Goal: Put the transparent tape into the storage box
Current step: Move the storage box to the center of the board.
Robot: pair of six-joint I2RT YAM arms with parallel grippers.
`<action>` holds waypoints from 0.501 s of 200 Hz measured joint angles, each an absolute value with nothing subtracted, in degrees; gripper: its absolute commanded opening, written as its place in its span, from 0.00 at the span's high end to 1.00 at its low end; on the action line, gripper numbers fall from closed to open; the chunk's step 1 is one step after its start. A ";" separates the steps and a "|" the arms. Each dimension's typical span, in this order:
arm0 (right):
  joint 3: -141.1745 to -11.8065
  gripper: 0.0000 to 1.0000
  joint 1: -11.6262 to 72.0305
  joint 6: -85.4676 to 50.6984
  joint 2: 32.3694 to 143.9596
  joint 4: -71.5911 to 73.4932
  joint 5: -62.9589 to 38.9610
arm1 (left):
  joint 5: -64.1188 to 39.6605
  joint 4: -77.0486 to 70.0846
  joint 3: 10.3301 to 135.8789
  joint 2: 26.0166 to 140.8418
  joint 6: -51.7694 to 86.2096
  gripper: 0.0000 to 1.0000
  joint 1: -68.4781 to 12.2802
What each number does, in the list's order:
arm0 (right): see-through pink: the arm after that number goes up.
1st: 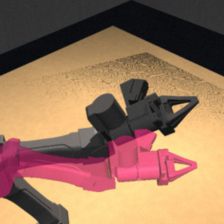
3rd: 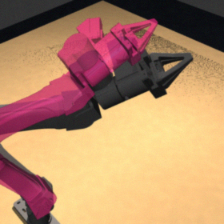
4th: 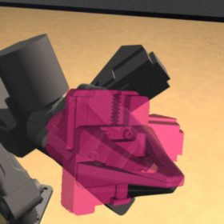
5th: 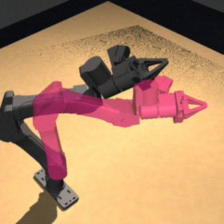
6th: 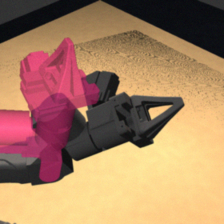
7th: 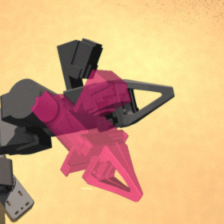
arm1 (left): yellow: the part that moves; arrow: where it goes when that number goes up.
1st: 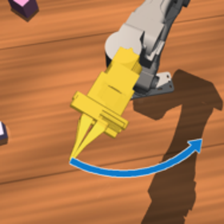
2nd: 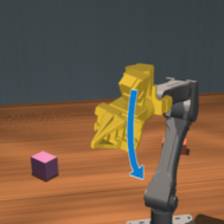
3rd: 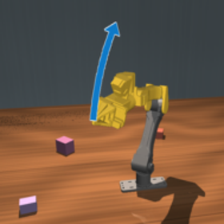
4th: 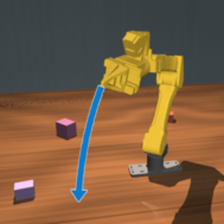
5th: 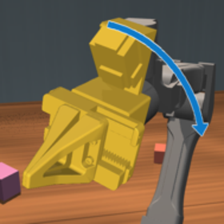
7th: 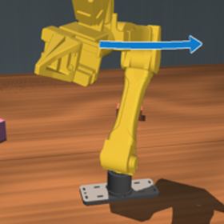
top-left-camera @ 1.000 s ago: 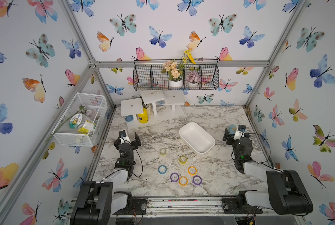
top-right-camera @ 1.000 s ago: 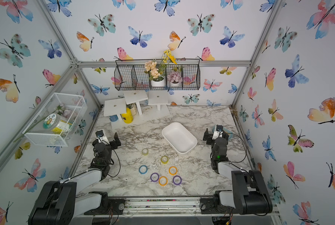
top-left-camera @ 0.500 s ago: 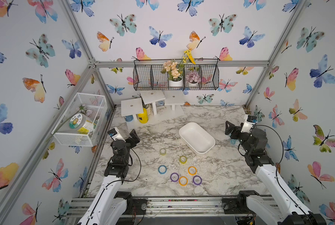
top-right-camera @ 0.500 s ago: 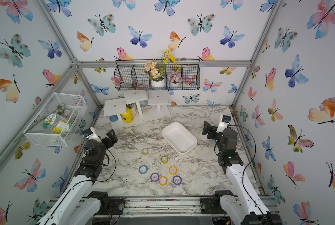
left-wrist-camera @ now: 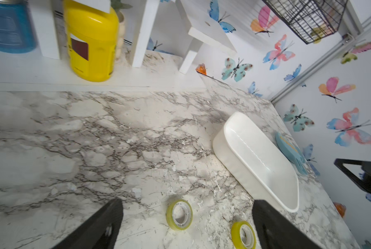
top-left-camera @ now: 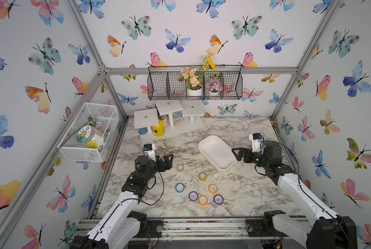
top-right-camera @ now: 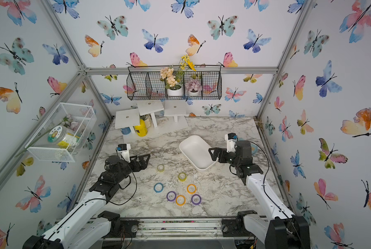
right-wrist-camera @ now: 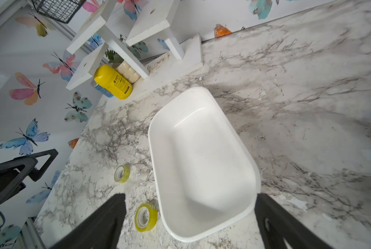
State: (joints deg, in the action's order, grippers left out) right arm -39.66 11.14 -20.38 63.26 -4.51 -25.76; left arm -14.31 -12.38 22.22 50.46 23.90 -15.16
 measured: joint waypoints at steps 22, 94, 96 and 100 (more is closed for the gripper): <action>-42.85 0.03 15.29 -20.36 67.59 -7.42 -25.19 | -17.17 -14.00 19.49 50.52 22.94 0.01 -15.81; -55.33 0.06 27.00 -20.03 84.58 -12.27 -20.53 | -19.35 -17.02 18.72 49.12 21.69 0.01 -15.88; -55.81 0.06 27.16 -19.88 85.17 -12.36 -20.53 | -19.35 -17.02 18.72 49.15 21.67 0.01 -15.88; -56.69 0.06 27.42 -19.86 86.11 -12.56 -20.53 | -19.35 -17.02 18.72 49.15 21.65 0.01 -15.88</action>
State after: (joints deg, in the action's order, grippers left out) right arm -56.69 27.42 -19.86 86.11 -12.56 -20.53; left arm -19.35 -17.02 18.72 49.15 21.65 -15.88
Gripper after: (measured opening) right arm 0.944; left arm 0.987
